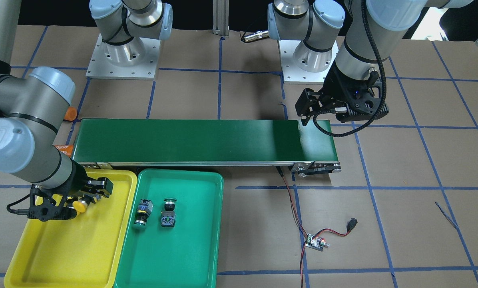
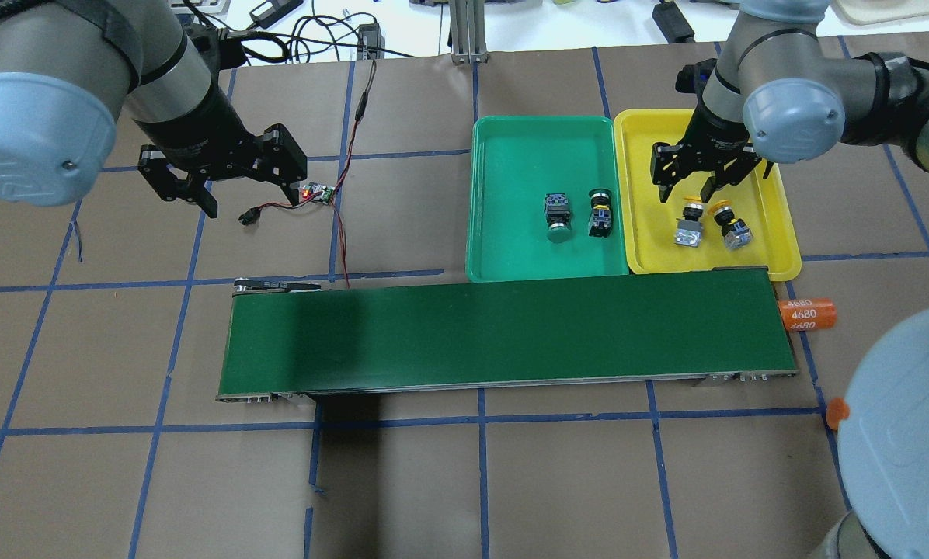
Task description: Sort buttons by color to trays
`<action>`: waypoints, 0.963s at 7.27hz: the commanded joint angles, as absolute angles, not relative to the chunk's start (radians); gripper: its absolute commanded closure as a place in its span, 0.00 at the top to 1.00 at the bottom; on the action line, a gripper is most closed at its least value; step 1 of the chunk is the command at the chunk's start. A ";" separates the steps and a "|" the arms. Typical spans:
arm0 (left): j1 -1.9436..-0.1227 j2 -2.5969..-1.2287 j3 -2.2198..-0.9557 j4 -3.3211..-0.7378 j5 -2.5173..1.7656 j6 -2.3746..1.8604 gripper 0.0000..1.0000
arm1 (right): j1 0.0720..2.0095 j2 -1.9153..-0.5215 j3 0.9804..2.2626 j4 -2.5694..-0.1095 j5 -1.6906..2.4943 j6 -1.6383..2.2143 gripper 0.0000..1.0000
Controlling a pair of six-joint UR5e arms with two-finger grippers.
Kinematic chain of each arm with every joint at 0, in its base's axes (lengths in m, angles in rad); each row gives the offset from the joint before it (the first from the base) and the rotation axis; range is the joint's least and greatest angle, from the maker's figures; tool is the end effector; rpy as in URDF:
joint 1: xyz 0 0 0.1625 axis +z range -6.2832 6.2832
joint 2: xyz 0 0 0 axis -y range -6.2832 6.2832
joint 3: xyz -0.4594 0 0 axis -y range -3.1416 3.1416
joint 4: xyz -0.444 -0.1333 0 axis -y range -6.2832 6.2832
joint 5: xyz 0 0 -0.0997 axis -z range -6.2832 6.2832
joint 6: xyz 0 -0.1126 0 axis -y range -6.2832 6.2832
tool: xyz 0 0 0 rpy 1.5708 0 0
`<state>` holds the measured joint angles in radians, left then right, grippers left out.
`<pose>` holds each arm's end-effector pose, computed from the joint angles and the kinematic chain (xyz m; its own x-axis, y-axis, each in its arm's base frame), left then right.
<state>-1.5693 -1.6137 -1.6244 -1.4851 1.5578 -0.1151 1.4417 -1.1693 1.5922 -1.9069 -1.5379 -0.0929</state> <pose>-0.1339 -0.5603 0.4650 -0.9931 -0.1165 0.0117 -0.1163 0.9931 0.0122 0.0491 -0.6860 0.2824 -0.9984 0.0393 -0.0407 0.0358 0.9959 0.0833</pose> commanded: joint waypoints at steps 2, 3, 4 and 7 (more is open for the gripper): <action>-1.569 -1.614 -1.624 -1.485 1.557 -0.115 1.00 | 1.506 -1.310 1.478 -1.658 -1.551 -0.077 1.00; -1.569 -1.614 -1.624 -1.485 1.557 -0.115 1.00 | 1.534 -1.359 1.435 -1.569 -1.552 -0.065 1.00; -1.569 -1.614 -1.624 -1.485 1.557 -0.115 1.00 | 1.551 -1.418 1.413 -1.512 -1.545 -0.055 1.00; -1.569 -1.614 -1.624 -1.485 1.559 -0.115 1.00 | 1.670 -1.496 1.434 -1.483 -1.542 0.046 1.00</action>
<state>-1.5693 -1.6137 -1.6245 -1.4849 1.5584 -0.1151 1.6266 -1.4749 1.4218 -1.4937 -1.5487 0.0036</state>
